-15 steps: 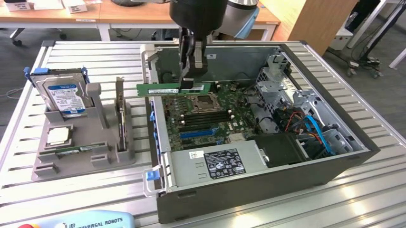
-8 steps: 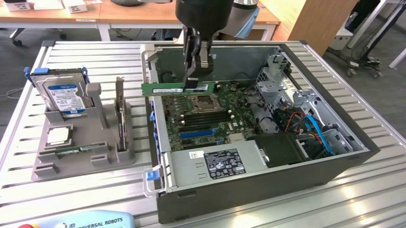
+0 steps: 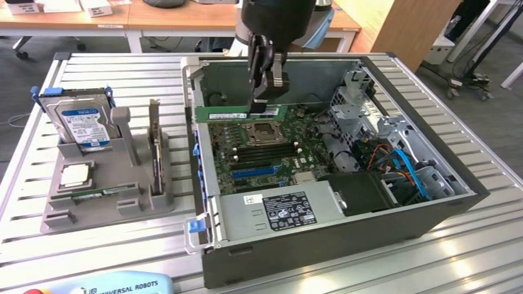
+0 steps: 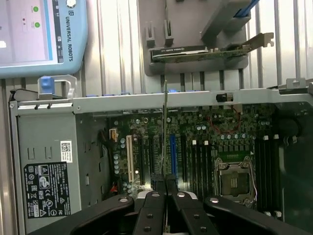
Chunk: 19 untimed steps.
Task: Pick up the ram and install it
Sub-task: 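Insert the ram into the slot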
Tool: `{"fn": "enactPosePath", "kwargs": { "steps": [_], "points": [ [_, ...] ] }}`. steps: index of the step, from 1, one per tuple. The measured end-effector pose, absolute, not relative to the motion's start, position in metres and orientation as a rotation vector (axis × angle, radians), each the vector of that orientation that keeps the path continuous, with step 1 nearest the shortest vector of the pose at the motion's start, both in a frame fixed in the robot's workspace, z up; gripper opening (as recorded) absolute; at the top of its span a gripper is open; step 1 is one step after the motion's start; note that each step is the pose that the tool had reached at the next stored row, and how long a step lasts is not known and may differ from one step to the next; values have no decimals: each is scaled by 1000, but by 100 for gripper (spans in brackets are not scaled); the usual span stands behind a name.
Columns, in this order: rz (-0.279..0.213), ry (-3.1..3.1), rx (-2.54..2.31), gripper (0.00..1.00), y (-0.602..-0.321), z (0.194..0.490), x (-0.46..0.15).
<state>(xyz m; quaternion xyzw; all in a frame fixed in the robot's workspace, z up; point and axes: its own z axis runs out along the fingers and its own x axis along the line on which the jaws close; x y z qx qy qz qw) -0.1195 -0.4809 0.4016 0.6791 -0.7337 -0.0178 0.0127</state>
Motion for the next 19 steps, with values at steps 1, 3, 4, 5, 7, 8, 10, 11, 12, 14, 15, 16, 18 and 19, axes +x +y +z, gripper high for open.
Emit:
{"fn": "enactPosePath", "kwargs": {
  "steps": [1, 3, 4, 5, 7, 8, 10, 11, 12, 14, 15, 16, 18, 19],
  "points": [
    [-55, -2287, 2116, 11, -481, 402, -117],
    [-56, -2287, 2116, 11, -481, 402, -113],
    [-56, -2287, 2117, 11, -481, 402, -111],
    [-56, -2287, 2117, 11, -481, 402, -109],
    [-56, -2287, 2116, 11, -481, 402, -105],
    [-56, -2287, 2116, 11, -481, 402, -103],
    [-56, -2287, 2116, 11, -480, 402, -98],
    [-56, -2287, 2117, 11, -480, 402, -95],
    [-56, -2287, 2117, 11, -480, 402, -93],
    [-57, -2287, 2117, 11, -480, 402, -87],
    [-57, -2287, 2117, 11, -480, 402, -84],
    [-57, -2287, 2117, 11, -480, 402, -82],
    [-58, -2287, 2118, 11, -480, 402, -77],
    [-58, -2286, 2119, 11, -480, 402, -75]
  ]
}}
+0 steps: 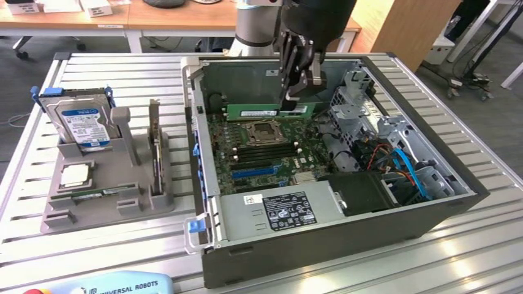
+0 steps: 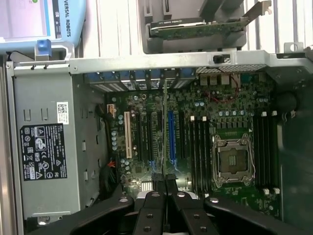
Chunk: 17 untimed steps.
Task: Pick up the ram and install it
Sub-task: 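Insert the ram into the slot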
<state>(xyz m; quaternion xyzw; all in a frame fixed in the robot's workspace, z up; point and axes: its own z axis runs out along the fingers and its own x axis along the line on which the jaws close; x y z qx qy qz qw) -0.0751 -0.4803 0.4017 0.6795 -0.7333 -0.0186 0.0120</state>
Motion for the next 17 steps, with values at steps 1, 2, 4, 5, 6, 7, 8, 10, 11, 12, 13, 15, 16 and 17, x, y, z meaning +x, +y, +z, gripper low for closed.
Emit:
{"fn": "enactPosePath", "kwargs": {
  "steps": [1, 2, 4, 5, 6, 7, 8, 10, 11, 12, 13, 15, 16, 17],
  "points": [
    [-58, -2286, 2120, 11, -480, 402, -73],
    [-58, -2285, 2121, 11, -480, 402, -72],
    [-58, -2281, 2124, 11, -480, 402, -69],
    [-58, -2279, 2127, 11, -480, 402, -68],
    [-58, -2276, 2130, 11, -480, 402, -66],
    [-58, -2272, 2134, 11, -480, 402, -65],
    [-58, -2268, 2138, 11, -480, 402, -63],
    [-58, -2260, 2147, 11, -480, 402, -61],
    [-58, -2256, 2151, 11, -480, 402, -60],
    [-58, -2253, 2154, 11, -480, 402, -59],
    [-58, -2251, 2156, 11, -480, 402, -58],
    [-58, -2247, 2160, 11, -480, 402, -56],
    [-58, -2246, 2161, 11, -480, 402, -55],
    [-58, -2246, 2161, 11, -480, 402, -55]
  ]
}}
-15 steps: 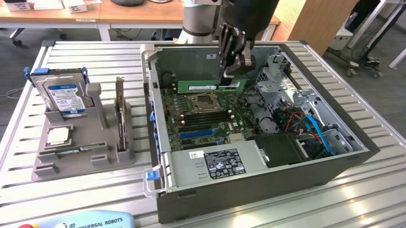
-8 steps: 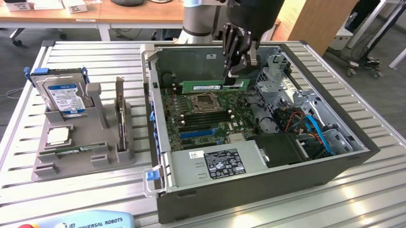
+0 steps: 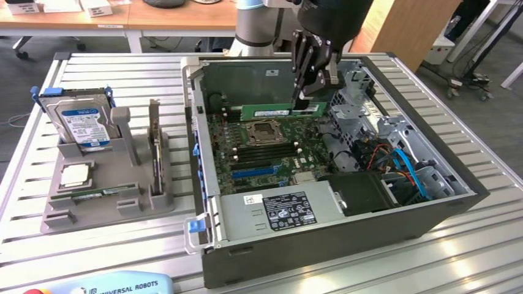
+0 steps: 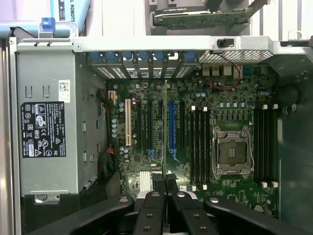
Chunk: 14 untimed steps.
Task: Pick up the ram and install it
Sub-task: 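Insert the ram into the slot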
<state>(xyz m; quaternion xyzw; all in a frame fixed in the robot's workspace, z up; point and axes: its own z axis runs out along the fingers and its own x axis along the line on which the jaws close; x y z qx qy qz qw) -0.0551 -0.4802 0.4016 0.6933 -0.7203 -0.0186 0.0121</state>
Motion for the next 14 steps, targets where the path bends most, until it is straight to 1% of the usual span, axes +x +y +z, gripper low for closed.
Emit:
{"fn": "enactPosePath", "kwargs": {
  "steps": [14],
  "points": [
    [-58, -2246, 2161, 11, -469, 402, -55]
  ]
}}
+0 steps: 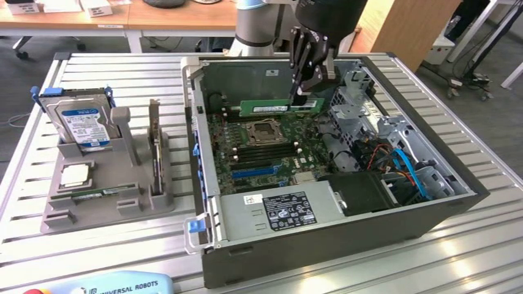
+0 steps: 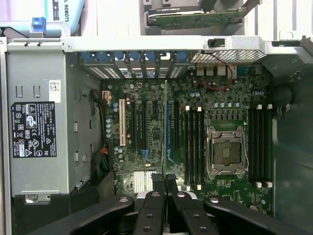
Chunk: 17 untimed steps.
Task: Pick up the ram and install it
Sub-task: 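Insert the ram into the slot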
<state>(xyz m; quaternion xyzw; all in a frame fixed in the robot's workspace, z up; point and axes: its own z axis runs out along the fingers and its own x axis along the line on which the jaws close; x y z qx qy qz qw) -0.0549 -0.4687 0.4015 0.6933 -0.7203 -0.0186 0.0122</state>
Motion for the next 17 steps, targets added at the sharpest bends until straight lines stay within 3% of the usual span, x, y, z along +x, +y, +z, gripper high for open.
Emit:
{"fn": "enactPosePath", "kwargs": {
  "steps": [17],
  "points": [
    [-58, -2246, 2161, 11, -450, 401, -55]
  ]
}}
